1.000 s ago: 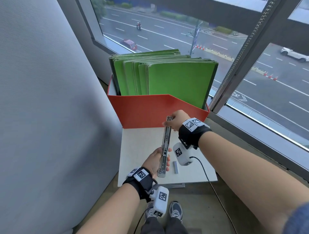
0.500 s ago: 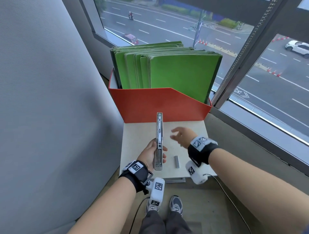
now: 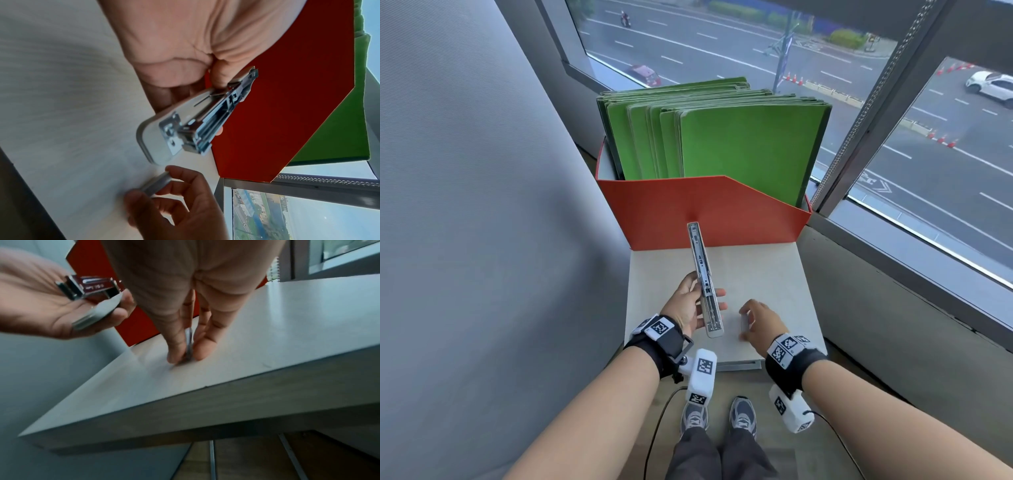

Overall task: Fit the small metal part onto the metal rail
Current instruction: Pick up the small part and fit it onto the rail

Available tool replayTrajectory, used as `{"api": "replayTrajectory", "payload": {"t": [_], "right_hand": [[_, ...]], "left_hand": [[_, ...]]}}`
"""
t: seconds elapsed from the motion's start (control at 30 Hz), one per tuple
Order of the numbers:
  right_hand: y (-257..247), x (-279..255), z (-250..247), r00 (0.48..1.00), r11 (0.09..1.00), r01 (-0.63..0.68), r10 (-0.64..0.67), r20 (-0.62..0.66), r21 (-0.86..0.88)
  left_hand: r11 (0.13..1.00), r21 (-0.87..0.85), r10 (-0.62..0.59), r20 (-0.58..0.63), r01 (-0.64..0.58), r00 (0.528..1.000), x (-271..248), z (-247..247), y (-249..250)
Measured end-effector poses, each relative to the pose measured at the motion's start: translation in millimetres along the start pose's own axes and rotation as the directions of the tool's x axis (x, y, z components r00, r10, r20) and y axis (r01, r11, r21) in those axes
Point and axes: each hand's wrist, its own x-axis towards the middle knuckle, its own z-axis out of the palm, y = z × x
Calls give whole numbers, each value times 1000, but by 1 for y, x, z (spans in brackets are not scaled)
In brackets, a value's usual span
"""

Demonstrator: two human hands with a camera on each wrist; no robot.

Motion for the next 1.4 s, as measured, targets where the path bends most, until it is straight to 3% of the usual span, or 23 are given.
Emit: {"api": "replayTrajectory", "payload": {"t": [0.2, 0.4, 0.7, 1.4], "right_hand": [[-12, -3, -27, 995, 959, 4, 23, -92, 283], [-62, -9, -65, 970, 782, 241, -202, -133, 574], [-75, -6, -60, 961, 893, 276, -251, -116, 355], [-86, -9, -57, 945, 915, 325, -303, -123, 239]], "left_hand": [[998, 55, -4, 14, 4, 1000, 0, 2, 3], [997, 71, -30, 42, 27, 999, 4, 5, 6], [995, 95, -40, 28, 37, 999, -1, 7, 8], [994, 102, -32, 18, 30, 999, 2, 5, 5]]}}
